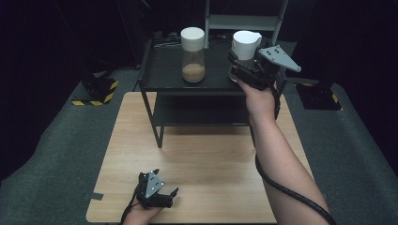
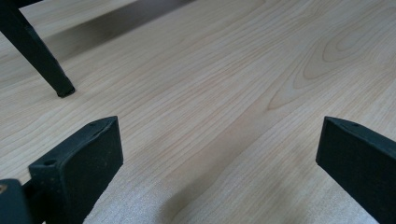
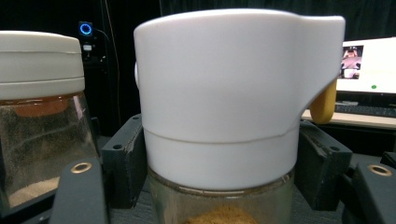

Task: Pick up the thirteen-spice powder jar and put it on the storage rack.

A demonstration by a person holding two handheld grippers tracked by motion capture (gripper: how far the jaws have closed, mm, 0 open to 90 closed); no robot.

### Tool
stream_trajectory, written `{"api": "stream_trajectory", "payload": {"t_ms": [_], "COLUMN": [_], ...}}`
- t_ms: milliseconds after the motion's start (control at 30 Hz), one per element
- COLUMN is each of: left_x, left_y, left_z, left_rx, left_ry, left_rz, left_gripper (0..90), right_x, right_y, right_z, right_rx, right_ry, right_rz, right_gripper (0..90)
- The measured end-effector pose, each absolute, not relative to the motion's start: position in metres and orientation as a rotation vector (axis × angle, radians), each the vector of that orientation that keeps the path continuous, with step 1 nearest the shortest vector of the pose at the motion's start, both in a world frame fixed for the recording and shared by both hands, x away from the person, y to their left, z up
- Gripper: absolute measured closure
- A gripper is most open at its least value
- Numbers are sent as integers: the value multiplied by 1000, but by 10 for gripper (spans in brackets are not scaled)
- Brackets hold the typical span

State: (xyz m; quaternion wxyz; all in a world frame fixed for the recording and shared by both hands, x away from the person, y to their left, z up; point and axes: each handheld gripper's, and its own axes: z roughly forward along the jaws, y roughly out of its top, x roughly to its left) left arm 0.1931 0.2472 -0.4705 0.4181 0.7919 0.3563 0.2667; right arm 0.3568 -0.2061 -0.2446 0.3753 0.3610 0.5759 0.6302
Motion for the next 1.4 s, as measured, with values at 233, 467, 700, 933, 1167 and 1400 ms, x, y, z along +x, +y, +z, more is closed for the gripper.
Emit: {"api": "stream_trajectory", "payload": {"t_ms": [233, 467, 700, 933, 1167, 1400], "left_x": [193, 193, 193, 193, 193, 193], "left_y": [247, 247, 246, 246, 245, 245], "left_z": [-470, -470, -470, -470, -470, -470], "left_rx": [1987, 1989, 1992, 1991, 1995, 1998], "left_ry": [894, 895, 893, 896, 894, 894], "left_rz": [667, 669, 674, 674, 675, 675], "left_gripper": [9, 9, 9, 9, 9, 9], "right_x": [356, 352, 342, 329, 315, 300], "right_y": [-206, -203, -206, -213, -220, -224], "right_z": [-242, -240, -240, -242, -243, -248], "right_rx": [952, 986, 997, 983, 953, 924], "right_ry": [1480, 1473, 1454, 1457, 1462, 1469], "right_rz": [1621, 1611, 1602, 1608, 1624, 1640], "right_gripper": [197, 0, 0, 0, 0, 0]}}
